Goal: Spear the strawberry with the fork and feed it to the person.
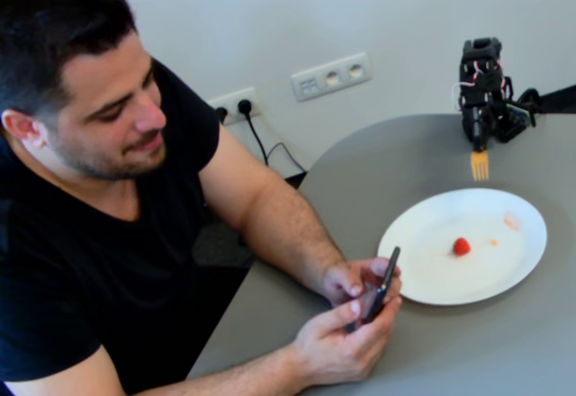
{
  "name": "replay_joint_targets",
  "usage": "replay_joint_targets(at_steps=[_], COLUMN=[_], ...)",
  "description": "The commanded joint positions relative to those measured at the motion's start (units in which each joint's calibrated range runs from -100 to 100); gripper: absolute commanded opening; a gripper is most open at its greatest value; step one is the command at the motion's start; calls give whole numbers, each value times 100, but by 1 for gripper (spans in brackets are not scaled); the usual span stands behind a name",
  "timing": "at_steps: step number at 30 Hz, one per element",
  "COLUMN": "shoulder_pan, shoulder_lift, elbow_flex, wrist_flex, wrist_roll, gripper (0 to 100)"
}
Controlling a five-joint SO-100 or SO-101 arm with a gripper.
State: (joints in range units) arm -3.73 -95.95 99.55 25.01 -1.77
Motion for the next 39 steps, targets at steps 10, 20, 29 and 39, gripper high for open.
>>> replay_joint_targets(at_steps=[10, 20, 29, 39], shoulder_pan=[60, 60, 75, 687], shoulder_lift=[2, 4593, 6592, 8600], elbow_flex=[-333, -3814, -3994, -5762], wrist_flex=[-299, 49, -1674, -1909], wrist_roll=[-17, -69, -48, -17], gripper=[1, 1, 1, 1])
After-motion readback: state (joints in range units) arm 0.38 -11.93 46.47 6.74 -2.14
